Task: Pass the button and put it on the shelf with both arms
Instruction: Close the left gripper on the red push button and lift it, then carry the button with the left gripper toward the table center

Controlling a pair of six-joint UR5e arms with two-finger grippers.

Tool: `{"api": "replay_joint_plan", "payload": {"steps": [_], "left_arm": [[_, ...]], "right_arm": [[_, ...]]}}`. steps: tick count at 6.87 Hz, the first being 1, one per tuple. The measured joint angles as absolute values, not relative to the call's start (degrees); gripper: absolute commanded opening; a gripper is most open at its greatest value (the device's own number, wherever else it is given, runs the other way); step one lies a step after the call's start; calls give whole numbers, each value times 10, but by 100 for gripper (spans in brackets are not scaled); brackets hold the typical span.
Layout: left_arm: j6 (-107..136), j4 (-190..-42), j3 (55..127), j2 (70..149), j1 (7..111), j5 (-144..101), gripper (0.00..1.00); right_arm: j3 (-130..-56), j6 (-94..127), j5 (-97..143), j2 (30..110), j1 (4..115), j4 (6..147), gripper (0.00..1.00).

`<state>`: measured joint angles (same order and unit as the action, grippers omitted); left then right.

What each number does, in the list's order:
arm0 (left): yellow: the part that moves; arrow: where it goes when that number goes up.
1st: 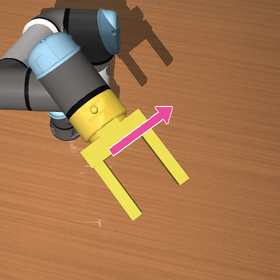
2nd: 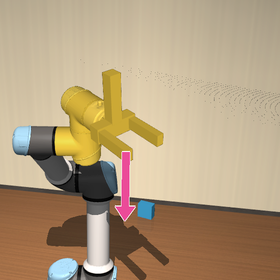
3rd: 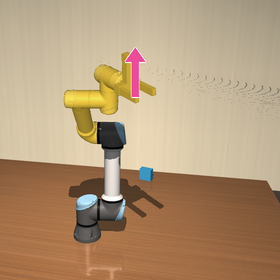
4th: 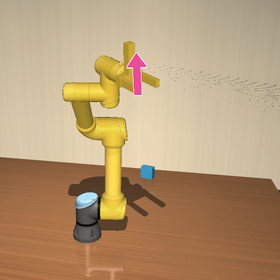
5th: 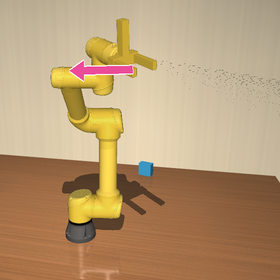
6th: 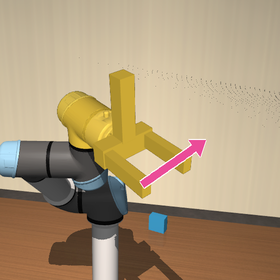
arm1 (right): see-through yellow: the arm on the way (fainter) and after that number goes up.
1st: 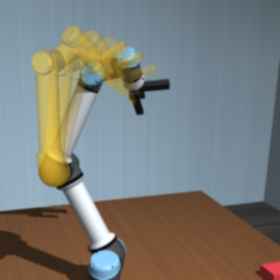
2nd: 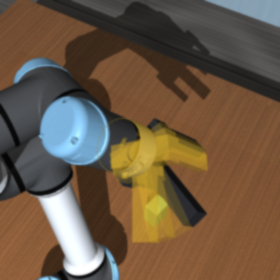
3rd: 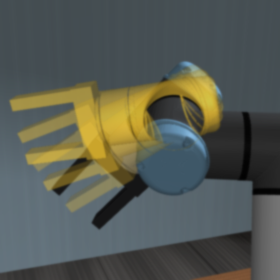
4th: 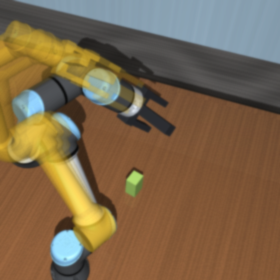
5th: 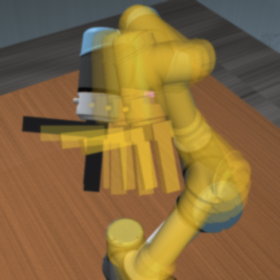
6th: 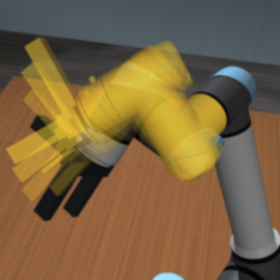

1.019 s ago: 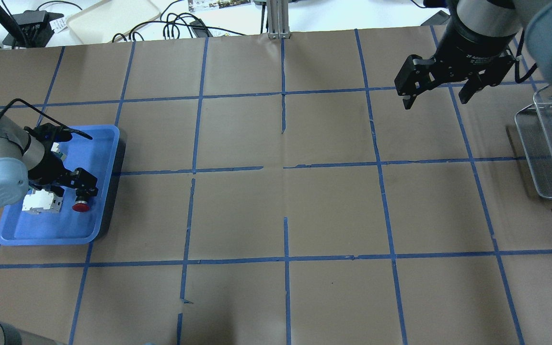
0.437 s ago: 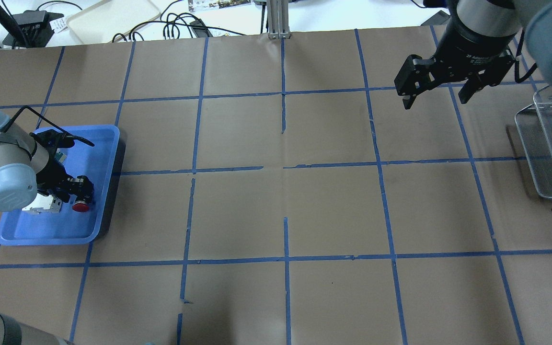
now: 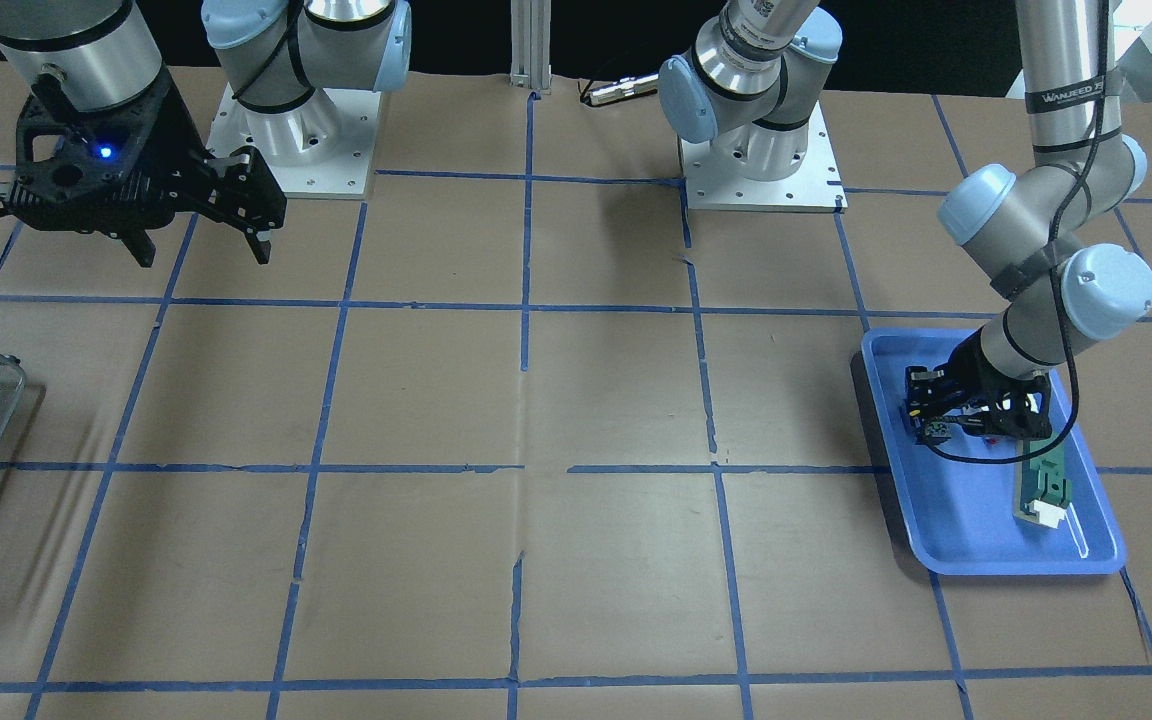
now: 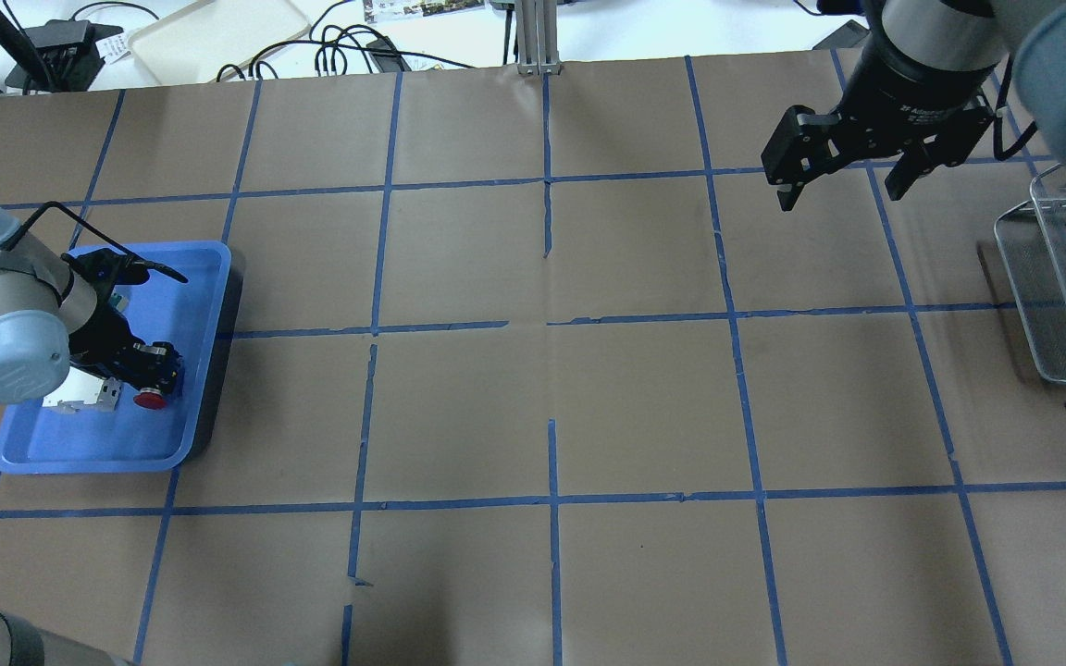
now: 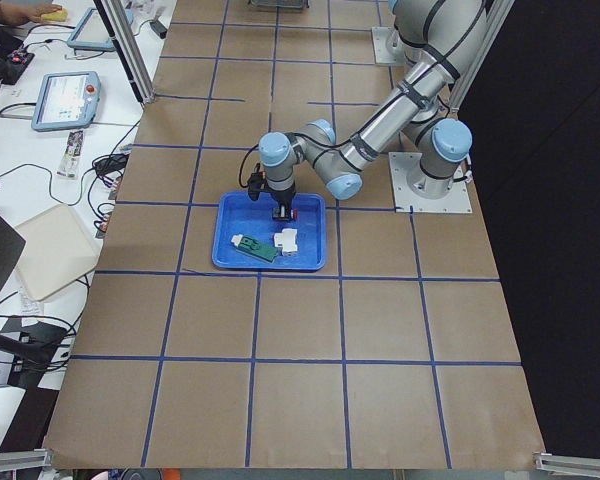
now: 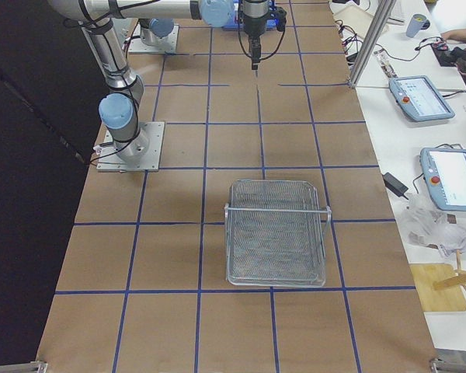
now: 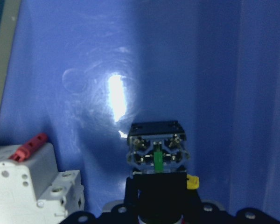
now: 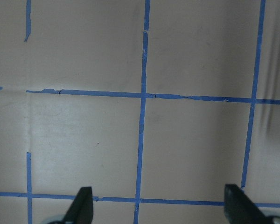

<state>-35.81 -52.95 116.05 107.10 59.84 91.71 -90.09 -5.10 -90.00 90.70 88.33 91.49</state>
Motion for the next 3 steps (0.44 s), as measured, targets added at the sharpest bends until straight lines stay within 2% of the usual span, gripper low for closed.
{"api": "replay_joint_plan", "payload": {"steps": [1,3], "left_arm": [[-385,-575,1139,1059,609,901,18],[-445,-722,1036,1031,647,888,18]], "right_arm": [[-901,-51,-900,907,883,915,100],[-901,-51,-900,907,884,914,100]]}}
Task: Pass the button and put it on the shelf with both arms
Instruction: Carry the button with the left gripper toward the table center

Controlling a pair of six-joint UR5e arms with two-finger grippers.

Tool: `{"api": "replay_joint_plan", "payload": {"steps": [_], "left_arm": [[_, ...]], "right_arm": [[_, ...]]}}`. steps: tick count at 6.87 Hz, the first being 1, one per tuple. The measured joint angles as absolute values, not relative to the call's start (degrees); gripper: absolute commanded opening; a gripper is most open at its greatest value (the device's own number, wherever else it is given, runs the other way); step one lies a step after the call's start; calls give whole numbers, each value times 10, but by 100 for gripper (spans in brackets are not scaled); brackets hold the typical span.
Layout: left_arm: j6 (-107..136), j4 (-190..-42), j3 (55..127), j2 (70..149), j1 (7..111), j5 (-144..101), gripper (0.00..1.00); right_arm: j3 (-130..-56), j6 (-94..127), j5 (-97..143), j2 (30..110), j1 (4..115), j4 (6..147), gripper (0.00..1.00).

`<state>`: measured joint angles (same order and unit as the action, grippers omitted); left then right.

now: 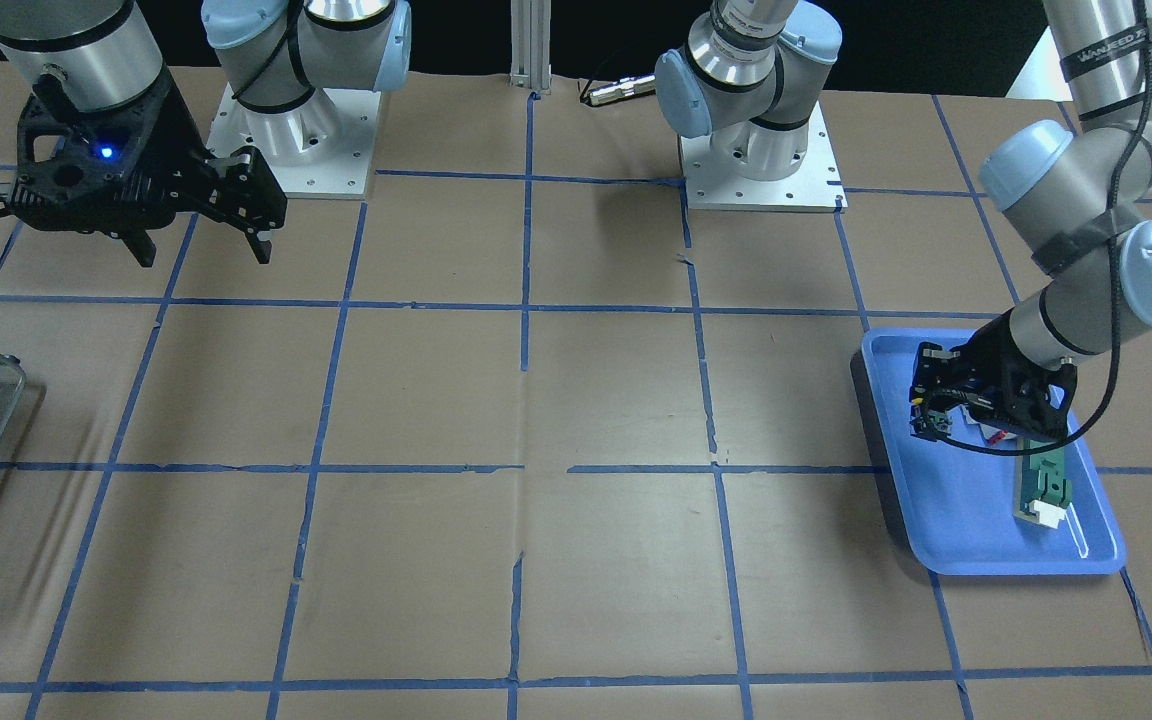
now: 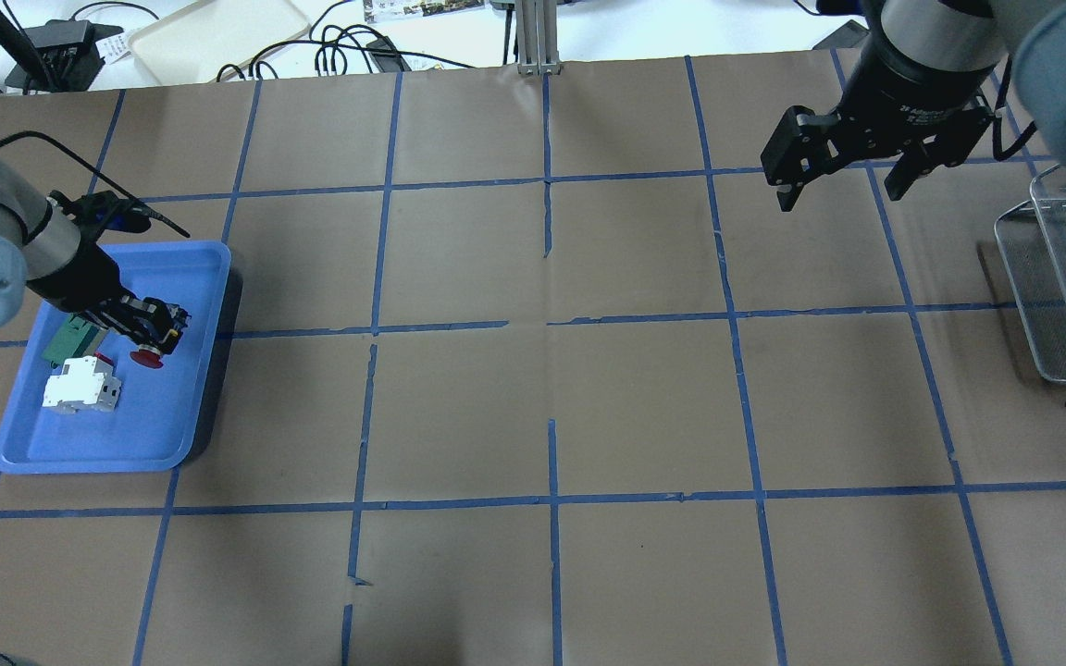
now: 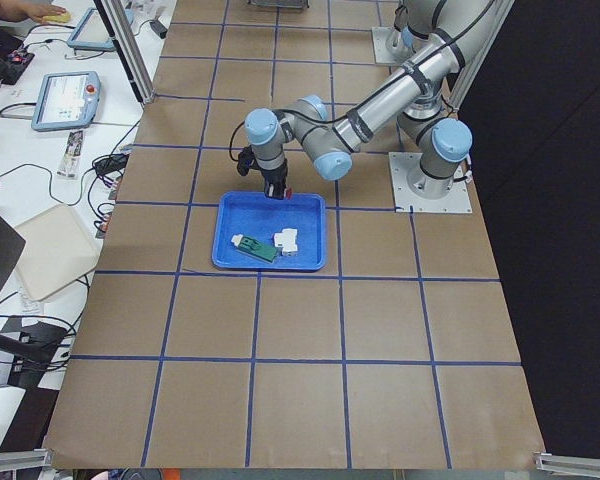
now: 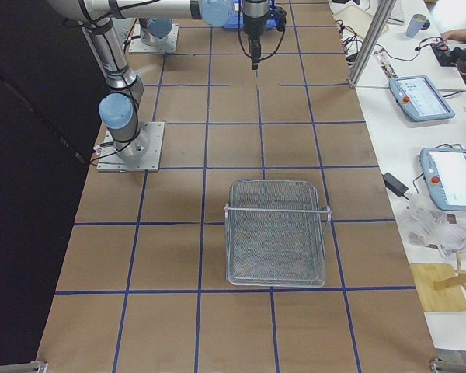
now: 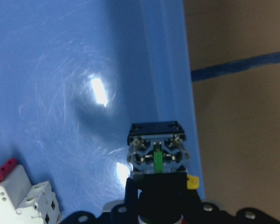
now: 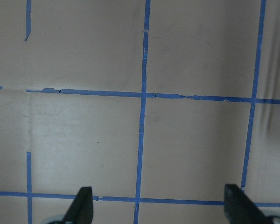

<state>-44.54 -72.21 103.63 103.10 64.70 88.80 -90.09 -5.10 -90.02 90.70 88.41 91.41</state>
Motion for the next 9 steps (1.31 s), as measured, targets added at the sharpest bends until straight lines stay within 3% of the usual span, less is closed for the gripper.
{"api": "replay_joint_plan", "payload": {"steps": [1,2,4,5,6,9], "left_arm": [[-472,-782,980,1014,688,883,18],[-496,-816,934,997,741,873,12],[-541,-819,897,971,838,831,11],[-583,-790,898,970,874,789,2],[-631,-744,910,975,899,740,0],[-793,-594,1011,989,917,594,0]], "right_arm": [[-901,-51,-900,907,884,914,100],[-901,-51,-900,907,884,914,100],[-903,-51,-900,908,884,914,100],[-907,-51,-900,909,884,915,100],[-910,-51,-900,910,884,915,100],[-912,-63,-900,912,880,915,100]]}}
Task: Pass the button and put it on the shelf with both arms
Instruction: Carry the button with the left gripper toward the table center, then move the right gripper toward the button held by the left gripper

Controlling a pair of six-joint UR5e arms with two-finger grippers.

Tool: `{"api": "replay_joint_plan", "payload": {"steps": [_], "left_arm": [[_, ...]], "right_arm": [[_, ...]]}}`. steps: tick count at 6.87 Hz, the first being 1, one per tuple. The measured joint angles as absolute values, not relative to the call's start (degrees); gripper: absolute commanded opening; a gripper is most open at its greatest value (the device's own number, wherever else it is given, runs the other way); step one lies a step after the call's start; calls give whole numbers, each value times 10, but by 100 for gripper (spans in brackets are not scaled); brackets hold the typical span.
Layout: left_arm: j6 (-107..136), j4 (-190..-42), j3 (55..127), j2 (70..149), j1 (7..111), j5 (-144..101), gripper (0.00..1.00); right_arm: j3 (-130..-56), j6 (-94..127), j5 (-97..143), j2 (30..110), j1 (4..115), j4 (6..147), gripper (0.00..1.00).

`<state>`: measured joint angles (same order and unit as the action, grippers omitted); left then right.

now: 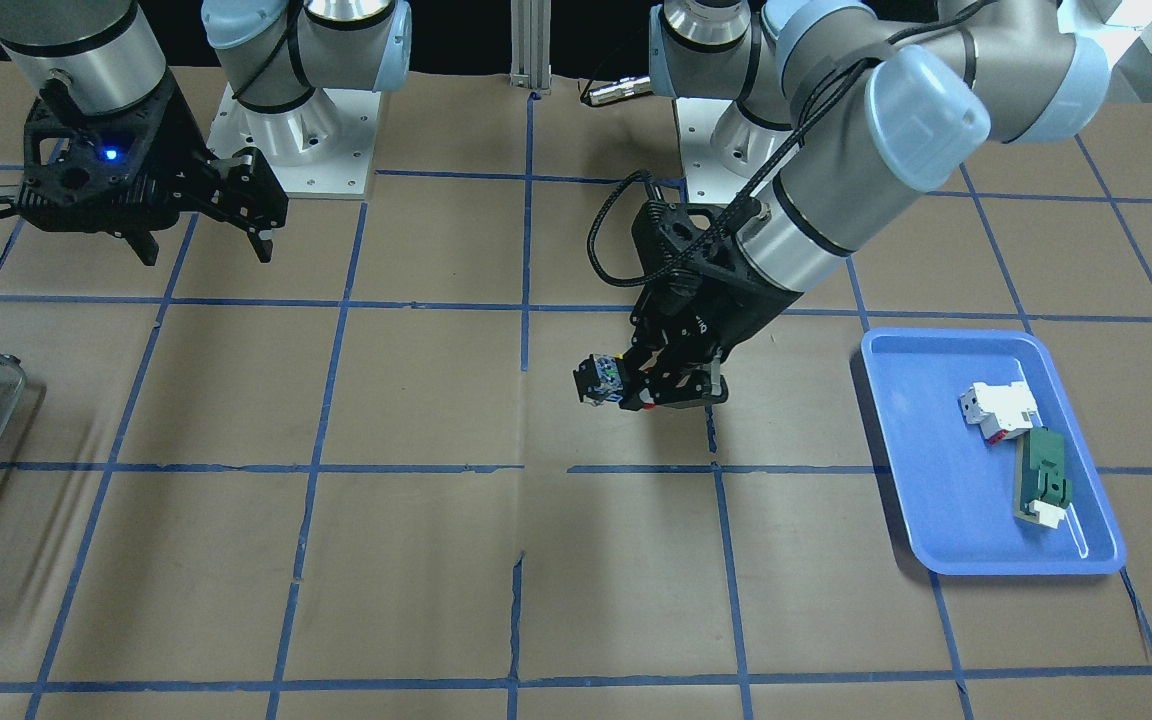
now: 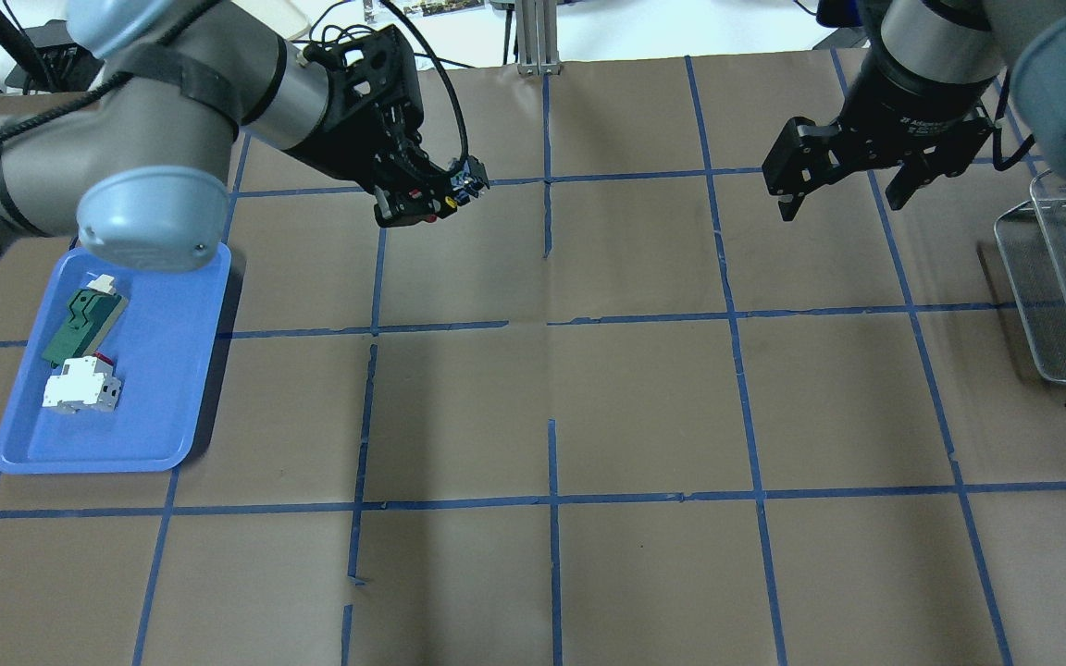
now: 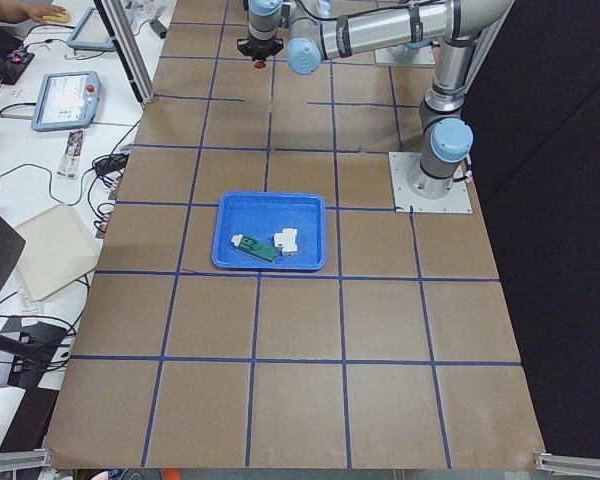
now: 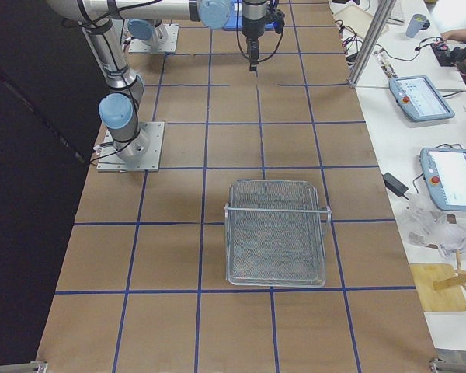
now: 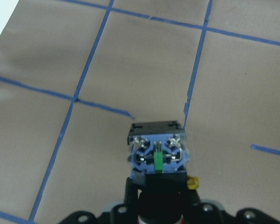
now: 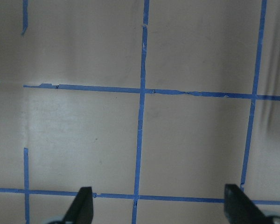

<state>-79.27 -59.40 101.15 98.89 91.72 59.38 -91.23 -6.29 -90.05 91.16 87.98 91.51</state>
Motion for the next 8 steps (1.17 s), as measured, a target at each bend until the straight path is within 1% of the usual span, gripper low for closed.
{"api": "replay_joint_plan", "payload": {"steps": [1,3,5,8], "left_arm": [[-806,-549,1050,990,918,567,0],[-794,-501,1085,1000,918,489,0],[-790,-494,1088,1018,918,418,0],[-791,-493,1078,1033,932,403,0]], "right_arm": [[-912,-104,-892,911,872,915,100],[-916,-250,-840,909,837,909,100],[-927,-361,-796,908,816,908,100],[-935,-407,-730,911,826,901,100]]}}
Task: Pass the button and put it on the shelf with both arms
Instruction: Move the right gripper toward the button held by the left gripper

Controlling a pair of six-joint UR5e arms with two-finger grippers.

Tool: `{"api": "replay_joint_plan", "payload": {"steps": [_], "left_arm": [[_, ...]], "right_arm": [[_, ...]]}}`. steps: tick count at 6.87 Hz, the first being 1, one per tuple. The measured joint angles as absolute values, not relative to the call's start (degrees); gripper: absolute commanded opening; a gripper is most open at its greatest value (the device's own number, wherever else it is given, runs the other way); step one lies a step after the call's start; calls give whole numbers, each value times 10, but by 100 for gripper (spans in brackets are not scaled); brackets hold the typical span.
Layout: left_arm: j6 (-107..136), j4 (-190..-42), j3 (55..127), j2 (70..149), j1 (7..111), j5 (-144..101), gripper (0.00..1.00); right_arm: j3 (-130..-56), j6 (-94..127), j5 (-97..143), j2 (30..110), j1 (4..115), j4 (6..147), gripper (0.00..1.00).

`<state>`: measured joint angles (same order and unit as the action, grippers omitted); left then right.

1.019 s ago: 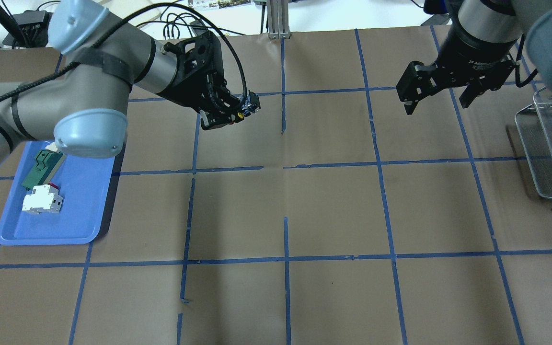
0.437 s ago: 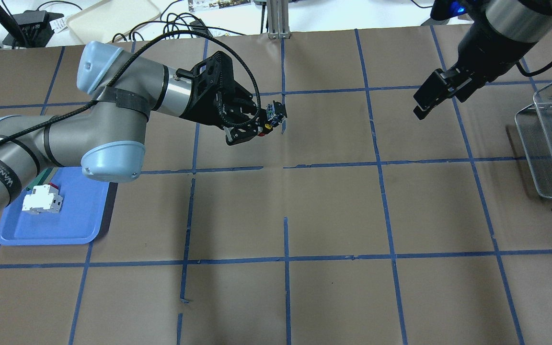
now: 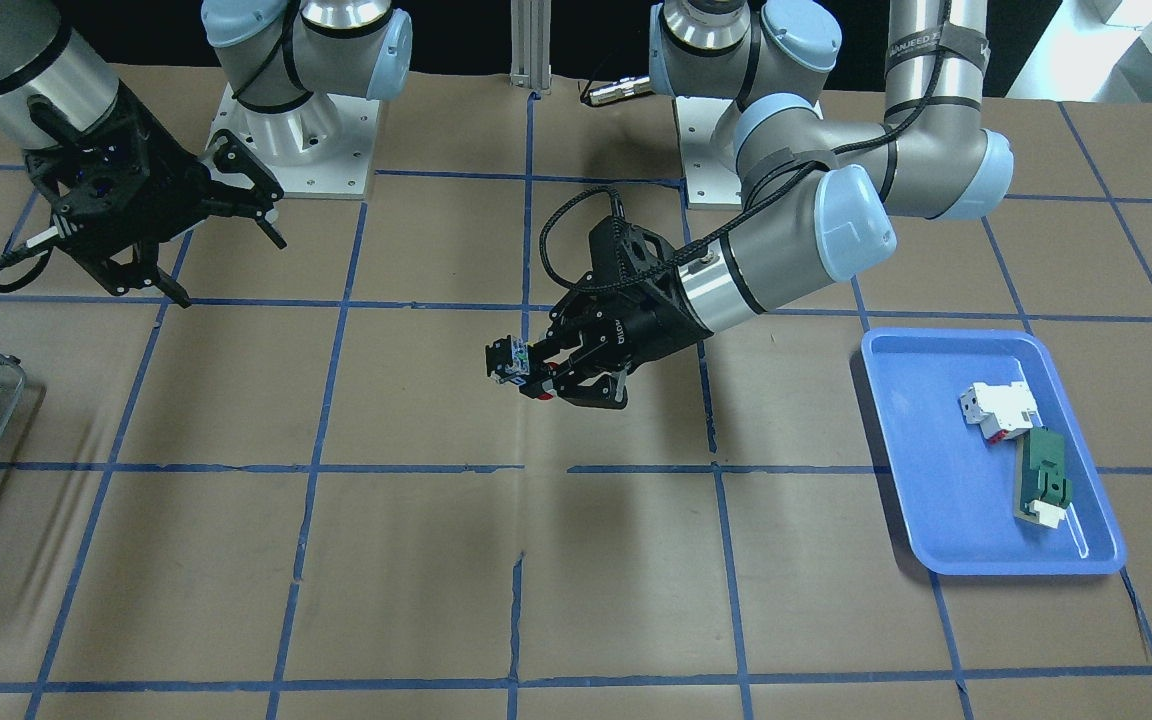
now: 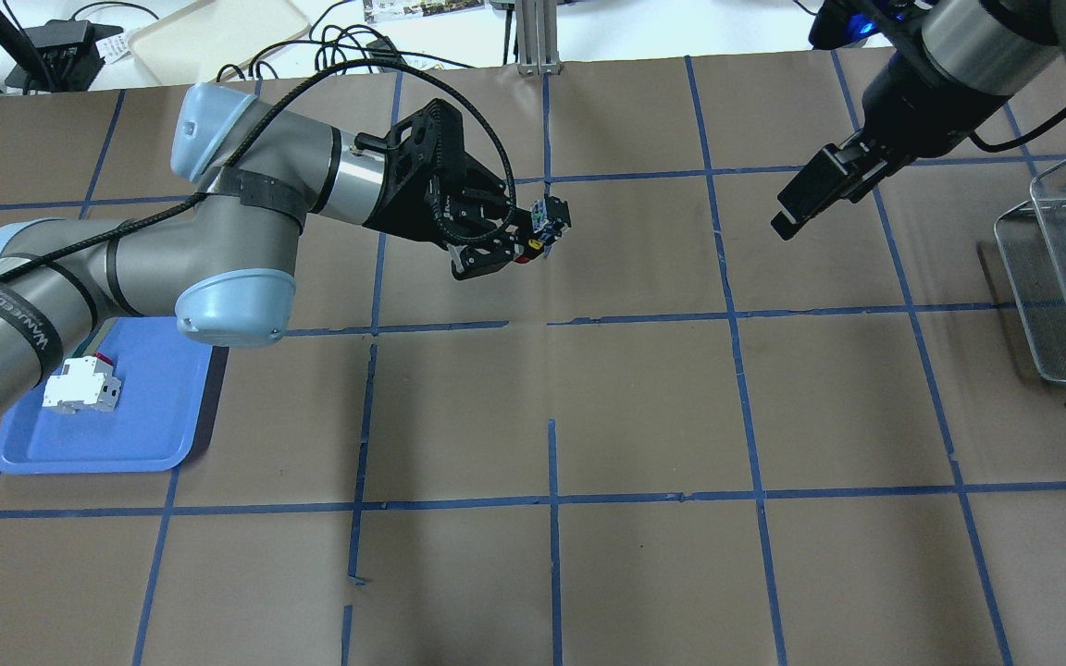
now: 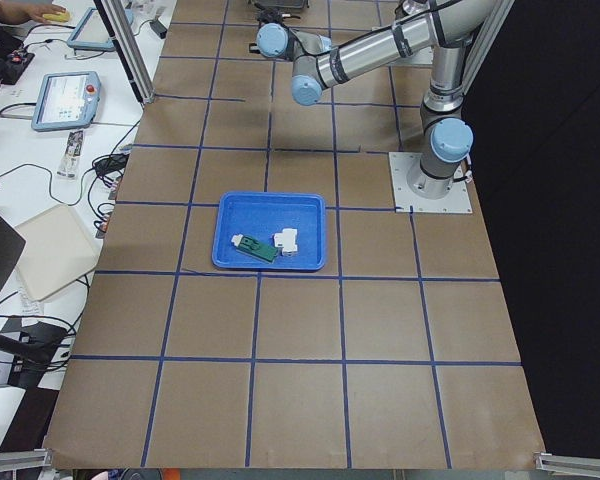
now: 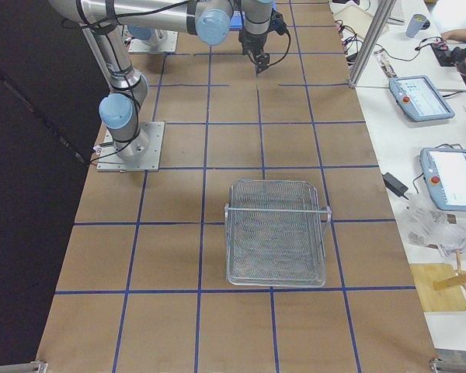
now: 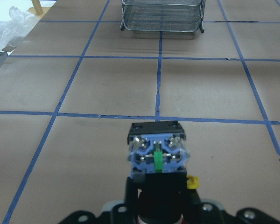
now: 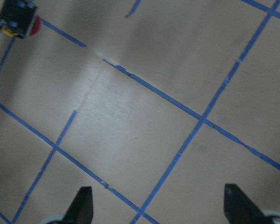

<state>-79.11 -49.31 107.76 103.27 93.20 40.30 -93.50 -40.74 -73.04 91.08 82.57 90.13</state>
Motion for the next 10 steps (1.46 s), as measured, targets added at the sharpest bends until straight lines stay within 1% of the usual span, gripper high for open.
{"api": "replay_joint_plan", "payload": {"steps": [3,5,8,10], "left_arm": [[-782,-500,1067,1032,948,409,0],[-776,-499,1066,1029,952,409,1],[-772,-499,1065,1024,955,406,1],[-772,-501,1065,1022,955,408,0]], "right_arm": [[-941,-525,-663,909,836,906,100],[-956,-581,-644,912,847,950,100],[-980,-597,-606,909,888,1013,100],[-989,-648,-552,907,914,1042,100]]}}
